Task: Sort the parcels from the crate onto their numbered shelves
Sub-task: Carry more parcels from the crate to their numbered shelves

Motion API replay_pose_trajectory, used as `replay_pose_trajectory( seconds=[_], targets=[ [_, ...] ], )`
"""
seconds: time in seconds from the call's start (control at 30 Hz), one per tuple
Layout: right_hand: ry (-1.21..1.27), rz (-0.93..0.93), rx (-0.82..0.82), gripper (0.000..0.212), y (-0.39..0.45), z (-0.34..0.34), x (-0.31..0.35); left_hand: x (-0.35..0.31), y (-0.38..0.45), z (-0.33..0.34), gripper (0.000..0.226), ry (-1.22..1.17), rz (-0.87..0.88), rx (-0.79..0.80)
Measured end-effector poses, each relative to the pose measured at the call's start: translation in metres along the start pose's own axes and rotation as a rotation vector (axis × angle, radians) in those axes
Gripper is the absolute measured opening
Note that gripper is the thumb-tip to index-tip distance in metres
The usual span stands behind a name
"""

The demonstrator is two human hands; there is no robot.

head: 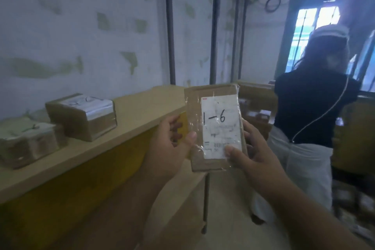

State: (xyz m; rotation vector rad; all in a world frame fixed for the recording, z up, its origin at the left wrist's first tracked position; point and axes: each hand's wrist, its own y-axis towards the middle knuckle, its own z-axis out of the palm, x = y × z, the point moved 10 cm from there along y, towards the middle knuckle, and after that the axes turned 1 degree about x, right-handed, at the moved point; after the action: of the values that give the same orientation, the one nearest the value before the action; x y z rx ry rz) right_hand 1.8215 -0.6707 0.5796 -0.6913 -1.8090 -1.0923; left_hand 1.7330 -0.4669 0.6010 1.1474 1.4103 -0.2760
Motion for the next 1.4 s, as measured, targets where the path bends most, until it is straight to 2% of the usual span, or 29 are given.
replay_pose_trajectory(
  seconds=[0.23,0.43,0.6,0.73,0.87,0.97,1.07,1.23,1.3,1.4],
  targets=[
    [0.138,-0.072,0.226,0.074,0.096,0.008,-0.02,0.012,0.034,0.001,0.058,0.131,-0.027,-0.253],
    [0.196,-0.138,0.486,0.057,0.163,0.062,-0.006,-0.003,0.017,-0.026,0.076,0.268,-0.1,-0.472],
    [0.145,-0.225,0.508,0.051,0.207,0.123,0.03,-0.018,0.006,-0.067,0.064,0.538,-0.112,-0.608],
    [0.048,-0.145,0.575,0.046,0.235,0.175,0.045,-0.025,0.005,-0.093,0.059,0.71,-0.16,-0.677],
    [-0.053,-0.059,0.686,0.05,0.255,0.216,0.047,-0.024,0.007,-0.1,0.063,0.771,-0.169,-0.703],
    [-0.113,-0.012,0.763,0.041,0.259,0.233,0.043,-0.026,0.011,-0.102,0.059,0.82,-0.191,-0.724],
    [-0.153,-0.02,0.773,0.037,0.265,0.242,0.041,-0.03,0.021,-0.102,0.055,0.864,-0.213,-0.767],
    [-0.328,-0.263,0.711,0.048,0.277,0.239,0.052,-0.029,0.041,-0.09,0.054,0.927,-0.239,-0.823],
    [-0.323,-0.332,0.692,0.053,0.276,0.235,0.054,-0.027,0.042,-0.085,0.053,0.932,-0.251,-0.861],
    [-0.294,-0.558,0.597,0.057,0.267,0.221,0.066,-0.026,0.039,-0.078,0.053,0.963,-0.286,-0.921]
  ],
)
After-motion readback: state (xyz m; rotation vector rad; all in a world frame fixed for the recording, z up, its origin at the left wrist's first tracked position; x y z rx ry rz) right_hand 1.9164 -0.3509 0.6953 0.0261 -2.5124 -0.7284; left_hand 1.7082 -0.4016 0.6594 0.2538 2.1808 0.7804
